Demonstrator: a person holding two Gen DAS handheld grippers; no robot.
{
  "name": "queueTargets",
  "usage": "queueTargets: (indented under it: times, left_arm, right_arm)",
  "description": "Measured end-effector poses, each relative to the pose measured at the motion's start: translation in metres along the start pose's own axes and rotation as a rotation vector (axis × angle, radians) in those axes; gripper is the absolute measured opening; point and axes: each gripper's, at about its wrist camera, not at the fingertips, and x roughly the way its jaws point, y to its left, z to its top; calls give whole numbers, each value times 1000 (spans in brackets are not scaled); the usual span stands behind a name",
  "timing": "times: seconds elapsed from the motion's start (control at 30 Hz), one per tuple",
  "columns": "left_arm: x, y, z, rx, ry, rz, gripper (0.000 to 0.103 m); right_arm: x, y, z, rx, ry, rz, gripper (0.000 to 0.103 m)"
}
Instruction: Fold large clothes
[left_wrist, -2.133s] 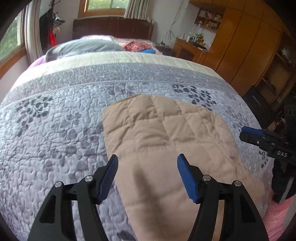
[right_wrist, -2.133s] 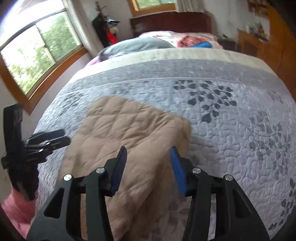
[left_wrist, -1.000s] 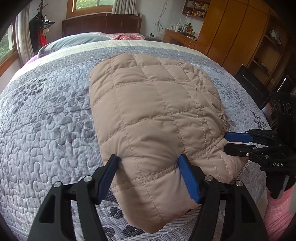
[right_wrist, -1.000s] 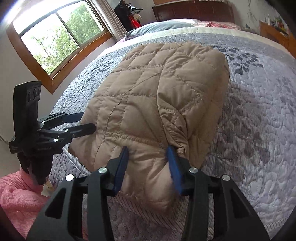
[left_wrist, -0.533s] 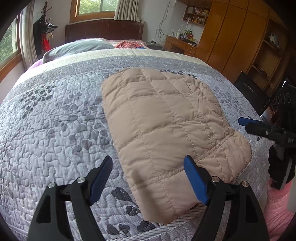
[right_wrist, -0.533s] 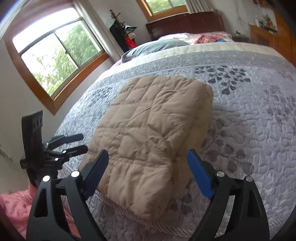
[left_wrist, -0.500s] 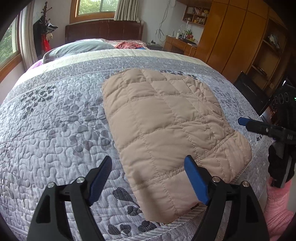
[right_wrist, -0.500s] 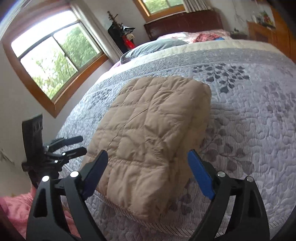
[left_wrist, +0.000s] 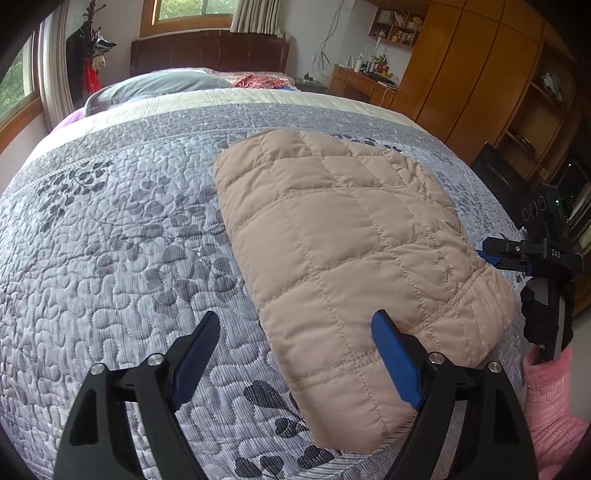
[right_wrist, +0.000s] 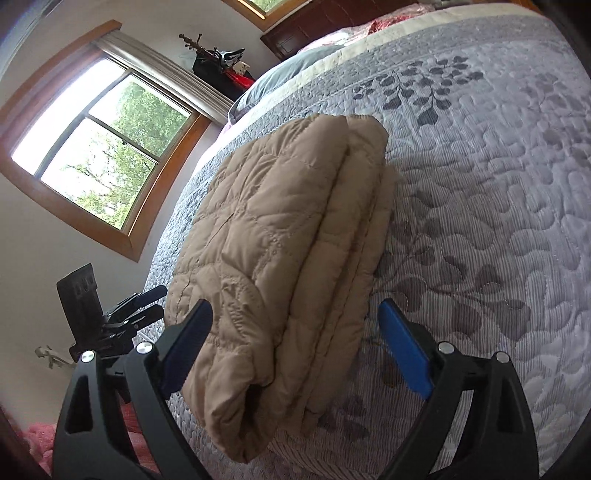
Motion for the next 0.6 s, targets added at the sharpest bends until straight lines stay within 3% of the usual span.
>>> queueTargets:
  times: [0.27, 0.5, 0.6]
  left_arm:
    - [22, 22, 7, -67, 41, -139, 92]
    - [61, 41, 12, -158, 99, -392, 97]
    - [78, 43, 13, -187, 121, -456, 100]
  right_arm:
    - [27, -17, 11, 38, 48, 78, 92]
    - [56, -22, 22, 50, 94, 135, 95]
    - [68, -22, 26, 38, 102, 147, 96]
